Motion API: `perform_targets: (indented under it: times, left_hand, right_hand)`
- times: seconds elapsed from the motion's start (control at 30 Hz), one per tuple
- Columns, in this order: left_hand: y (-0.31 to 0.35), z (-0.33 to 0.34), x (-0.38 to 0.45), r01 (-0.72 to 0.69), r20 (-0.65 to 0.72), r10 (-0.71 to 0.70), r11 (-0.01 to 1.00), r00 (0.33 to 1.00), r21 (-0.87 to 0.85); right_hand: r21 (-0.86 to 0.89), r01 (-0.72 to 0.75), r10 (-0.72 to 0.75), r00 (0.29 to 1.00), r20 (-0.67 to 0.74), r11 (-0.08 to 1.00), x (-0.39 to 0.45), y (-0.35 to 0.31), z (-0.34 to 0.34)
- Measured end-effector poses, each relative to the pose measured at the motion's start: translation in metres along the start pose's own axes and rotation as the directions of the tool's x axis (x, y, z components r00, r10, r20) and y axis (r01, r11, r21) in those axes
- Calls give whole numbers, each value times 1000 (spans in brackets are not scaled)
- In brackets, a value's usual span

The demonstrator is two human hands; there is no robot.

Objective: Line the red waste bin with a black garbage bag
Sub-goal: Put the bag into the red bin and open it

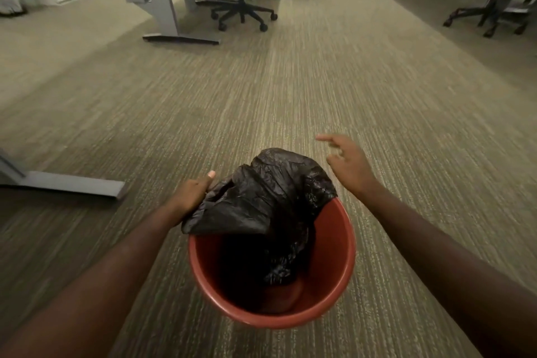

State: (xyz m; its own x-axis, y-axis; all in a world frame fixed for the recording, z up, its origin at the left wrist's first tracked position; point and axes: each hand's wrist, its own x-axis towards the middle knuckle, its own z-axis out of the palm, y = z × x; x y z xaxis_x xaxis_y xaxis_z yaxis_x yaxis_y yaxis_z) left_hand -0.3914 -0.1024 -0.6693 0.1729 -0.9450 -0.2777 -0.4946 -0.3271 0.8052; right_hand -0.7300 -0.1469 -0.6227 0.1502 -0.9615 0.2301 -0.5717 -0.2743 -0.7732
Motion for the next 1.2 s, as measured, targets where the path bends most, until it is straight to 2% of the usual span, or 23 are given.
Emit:
perform_targets:
  times: [0.03, 0.07, 0.1, 0.17, 0.2, 0.27, 0.37, 0.43, 0.53, 0.67, 0.8, 0.87, 0.97, 1.1, 1.2]
  left_hand:
    - [-3, 1, -3, 28, -12, -29, 999, 1000, -46]
    - [-7, 3, -5, 56, -19, -58, 992, 998, -113]
    - [-11, 4, -8, 78, -18, -83, 979, 996, -186]
    - [-19, 6, -13, 110, -5, -118, 944, 993, -311]
    - [-23, 7, -14, 121, 9, -126, 924, 992, -364]
    - [-30, 9, -17, 123, 29, -123, 889, 992, -442]
    - [-36, 12, -23, 114, 37, -110, 861, 993, -496]
    - [-39, 13, -25, 78, 15, -83, 847, 996, -526]
    - [-49, 14, -26, 11, -70, -50, 884, 996, -468]
    - [-58, 12, -31, -29, -43, 15, 945, 999, -326]
    - [-60, 11, -31, -88, -13, 88, 956, 996, -280]
    - [-61, 9, -32, -111, 6, 117, 956, 993, -273]
    - [-61, 8, -37, -143, 19, 152, 958, 988, -249]
    - [-69, 11, -43, -132, 13, 140, 957, 990, -259]
    - [-73, 18, -48, -9, 22, 18, 937, 1000, -348]
  right_hand:
    - [-55, 163, -162, 987, 23, 985, 4, -16, 3]
    - [-124, 320, -305, 944, 127, 939, 6, -32, 7]
    - [-200, 442, -384, 883, 270, 874, 7, -47, 14]
    - [-352, 610, -395, 759, 518, 710, 8, -68, 38]
    - [-414, 659, -363, 719, 592, 628, 7, -75, 51]
    - [-520, 675, -267, 709, 652, 524, 4, -81, 71]
    - [-580, 617, -205, 758, 619, 532, 5, -83, 71]
    - [-546, 637, -233, 740, 631, 545, 4, -80, 58]
    - [-401, 611, -237, 705, 669, 683, -16, -61, 27]
    - [-359, 491, -203, 771, 604, 794, -68, -21, -23]
    - [-411, 388, -109, 822, 558, 825, -116, 18, -48]
    - [-392, 404, -155, 833, 532, 826, -141, 32, -48]
    - [-348, 503, -313, 822, 476, 792, -172, 44, -41]
    - [-314, 644, -468, 741, 481, 698, -195, 52, -28]
    - [-352, 734, -536, 671, 512, 582, -201, 55, -18]
